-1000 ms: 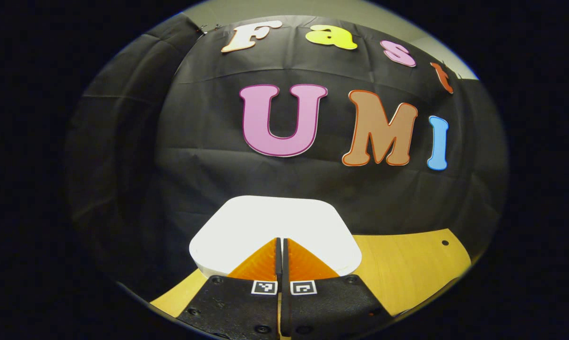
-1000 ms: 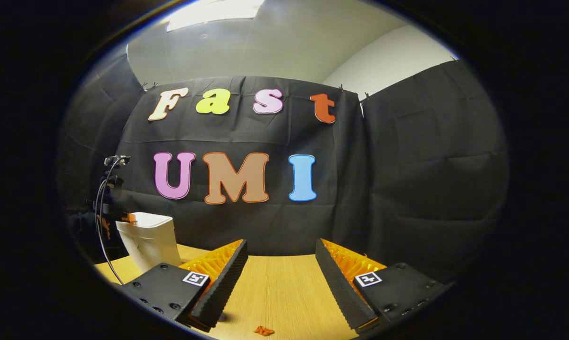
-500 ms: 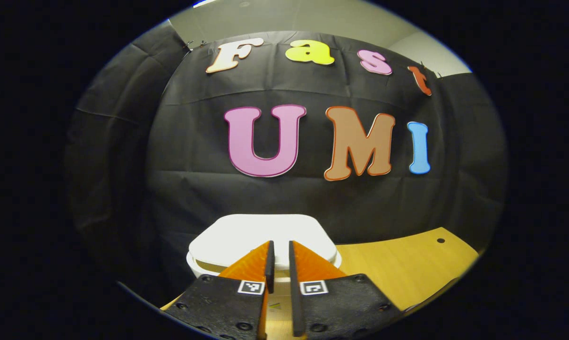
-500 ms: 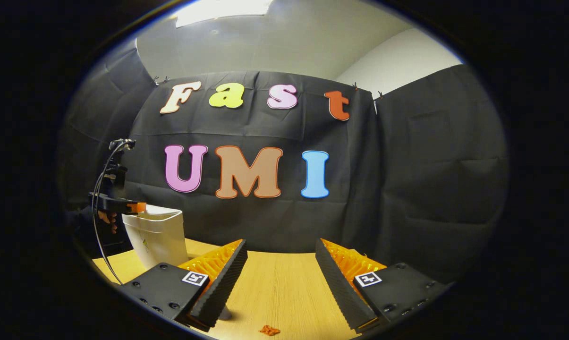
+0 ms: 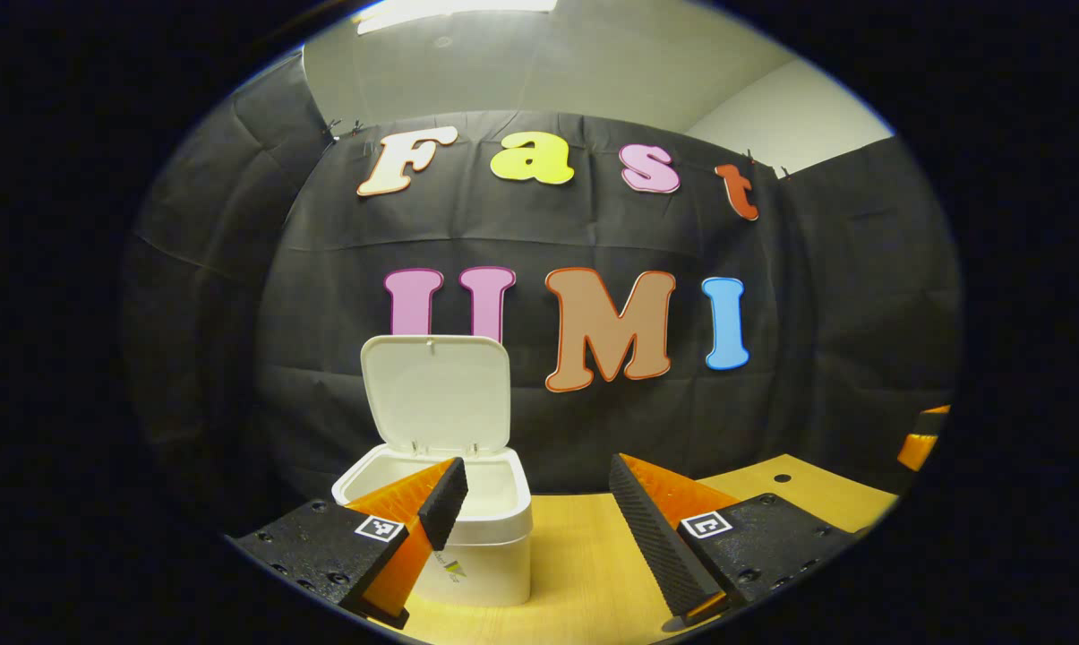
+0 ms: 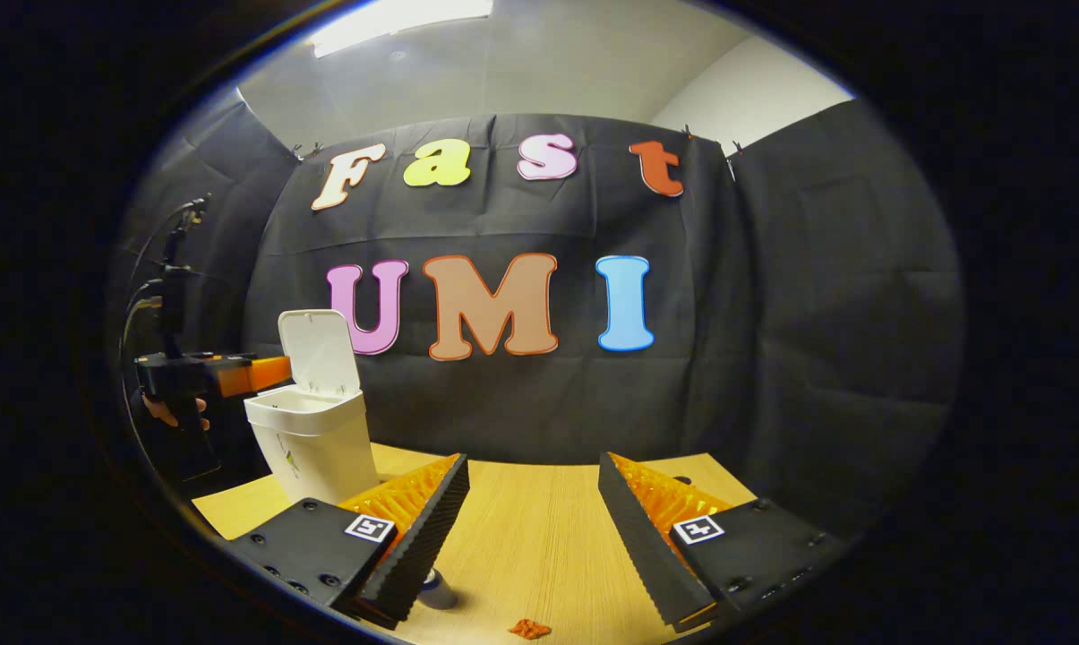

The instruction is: Press the lid of the desktop garbage bin to open it, pick up the crumpled paper on the desktop and throw it into the bin, then pick up the pop can on the desktop and drop it into the bin, and finally close the garbage bin lid.

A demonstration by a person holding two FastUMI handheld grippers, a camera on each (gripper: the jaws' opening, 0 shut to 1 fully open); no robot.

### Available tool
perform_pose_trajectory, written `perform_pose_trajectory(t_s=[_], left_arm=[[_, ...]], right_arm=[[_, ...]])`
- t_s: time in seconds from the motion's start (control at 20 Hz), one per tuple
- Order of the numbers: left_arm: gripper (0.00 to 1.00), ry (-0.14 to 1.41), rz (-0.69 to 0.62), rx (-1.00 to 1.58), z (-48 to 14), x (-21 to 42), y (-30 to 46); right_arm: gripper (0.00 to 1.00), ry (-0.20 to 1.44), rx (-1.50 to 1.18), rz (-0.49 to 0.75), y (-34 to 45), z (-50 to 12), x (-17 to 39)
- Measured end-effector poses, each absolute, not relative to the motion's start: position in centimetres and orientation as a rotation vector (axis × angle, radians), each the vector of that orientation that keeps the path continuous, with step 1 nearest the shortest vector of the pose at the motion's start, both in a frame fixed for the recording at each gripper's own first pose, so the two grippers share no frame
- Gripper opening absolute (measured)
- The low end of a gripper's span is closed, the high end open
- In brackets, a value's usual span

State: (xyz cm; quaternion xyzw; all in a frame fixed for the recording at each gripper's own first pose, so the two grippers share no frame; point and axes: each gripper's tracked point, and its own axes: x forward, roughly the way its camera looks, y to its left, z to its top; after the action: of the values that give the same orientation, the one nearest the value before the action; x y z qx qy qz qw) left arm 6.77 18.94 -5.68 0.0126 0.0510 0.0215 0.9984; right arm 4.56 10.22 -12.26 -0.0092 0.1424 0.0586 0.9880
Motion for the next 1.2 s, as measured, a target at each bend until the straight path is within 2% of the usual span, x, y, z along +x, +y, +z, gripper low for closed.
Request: perform_pose_trajectory(t_s=[0.2,0.25,0.3,0.55,0.6,0.95,1.2], left_arm=[[0.95,0.091,0.013,0.020,-5.6,4.5,16.6],[0.95,0.094,0.012,0.021,-5.5,4.0,16.2],[0.95,0.097,0.012,0.022,-5.6,3.5,15.8],[0.98,0.107,0.017,0.011,-5.5,1.2,14.6],[0.95,0.109,0.017,0.014,-5.4,0.9,14.4],[0.95,0.116,0.032,0.065,-4.7,-1.0,14.2],[0.96,0.129,0.055,0.081,-4.6,-2.1,14.4]], right_arm=[[0.97,0.365,-0.027,0.132,10.1,-15.8,5.0],[1.00,0.381,-0.032,0.139,10.1,-16.7,4.9],[0.97,0.400,-0.039,0.146,10.1,-17.6,4.8],[0.98,0.524,-0.073,0.170,10.1,-23.9,4.0],[0.97,0.549,-0.087,0.174,10.0,-25.2,3.8],[0.98,0.739,-0.154,0.196,9.1,-34.1,1.8],[0.98,0.852,-0.165,0.227,9.2,-38.4,0.1]])
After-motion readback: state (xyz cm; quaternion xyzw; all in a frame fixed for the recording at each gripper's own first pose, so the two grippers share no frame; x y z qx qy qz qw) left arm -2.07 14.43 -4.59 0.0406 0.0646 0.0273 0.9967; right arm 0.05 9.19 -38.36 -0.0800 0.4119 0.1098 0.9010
